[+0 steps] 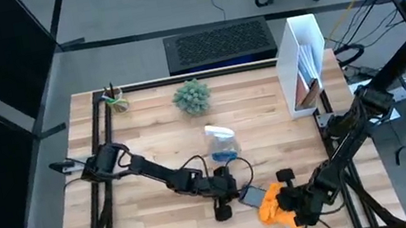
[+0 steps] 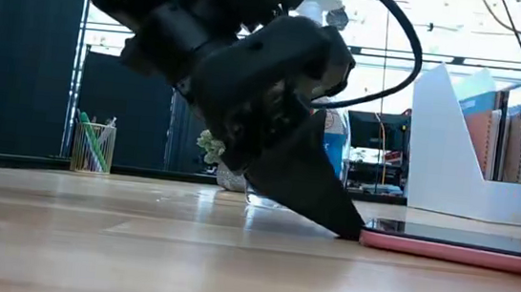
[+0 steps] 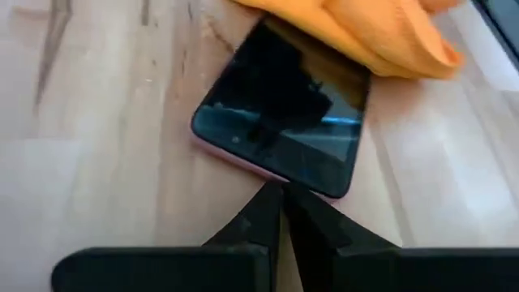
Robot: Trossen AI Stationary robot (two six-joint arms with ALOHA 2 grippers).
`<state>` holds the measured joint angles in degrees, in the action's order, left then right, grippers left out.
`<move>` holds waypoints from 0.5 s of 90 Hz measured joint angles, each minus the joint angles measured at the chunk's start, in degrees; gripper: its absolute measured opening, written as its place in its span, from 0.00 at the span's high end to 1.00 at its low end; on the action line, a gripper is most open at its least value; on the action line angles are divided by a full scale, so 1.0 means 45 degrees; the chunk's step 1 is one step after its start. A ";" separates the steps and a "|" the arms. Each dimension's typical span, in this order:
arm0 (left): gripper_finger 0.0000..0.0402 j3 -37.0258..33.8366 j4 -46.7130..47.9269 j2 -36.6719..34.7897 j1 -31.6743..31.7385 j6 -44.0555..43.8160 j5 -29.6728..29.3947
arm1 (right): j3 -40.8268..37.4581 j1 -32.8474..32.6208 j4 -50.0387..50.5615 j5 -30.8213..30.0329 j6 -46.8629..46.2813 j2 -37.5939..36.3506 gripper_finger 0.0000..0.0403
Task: Apply microfiber cloth
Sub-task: Wipe the front of the cellphone with the yellow microfiber cloth
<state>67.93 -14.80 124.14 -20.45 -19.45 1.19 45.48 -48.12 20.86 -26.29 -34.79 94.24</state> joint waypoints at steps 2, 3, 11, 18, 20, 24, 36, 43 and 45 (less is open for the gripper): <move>0.96 -0.0002 -0.0138 0.0006 -0.0096 -0.0111 0.0065 | -0.0006 0.0125 0.0229 -0.0115 0.0132 -0.0061 0.99; 0.96 -0.0002 -0.0225 0.0012 -0.0147 -0.0164 0.0091 | -0.0006 0.0196 0.0316 -0.0177 0.0208 -0.0083 0.99; 0.96 -0.0025 -0.0984 0.0081 -0.0520 -0.0245 0.0428 | -0.0011 0.0741 0.0679 -0.0612 0.0970 -0.0170 0.99; 0.96 -0.0056 -0.1591 0.0141 -0.0727 -0.0229 0.0483 | -0.0006 0.1243 0.0650 -0.0620 0.1800 -0.0170 0.99; 0.96 -0.0052 -0.1706 0.0144 -0.0759 -0.0203 0.0502 | -0.0009 0.1381 0.0604 -0.0609 0.1994 -0.0170 0.99; 0.96 -0.0011 -0.1727 0.0146 -0.0818 -0.0143 0.0530 | -0.0011 0.1682 0.0502 -0.0583 0.2315 -0.0170 0.99; 0.96 0.0051 -0.1594 0.0143 -0.0843 0.0061 0.0634 | -0.0002 0.2141 0.0563 -0.0688 0.2612 -0.0381 0.99; 0.96 0.0087 -0.0589 -0.0244 -0.0820 0.0133 0.0518 | 0.0245 0.1894 0.1295 -0.0309 0.2099 -0.0807 0.99; 0.96 0.0108 -0.0160 -0.0437 -0.0818 0.0205 0.0428 | 0.0329 0.1766 0.1467 -0.0173 0.1820 -0.0942 0.99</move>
<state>68.41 -15.52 122.17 -24.13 -18.53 3.12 46.96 -40.17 27.45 -27.07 -26.60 90.00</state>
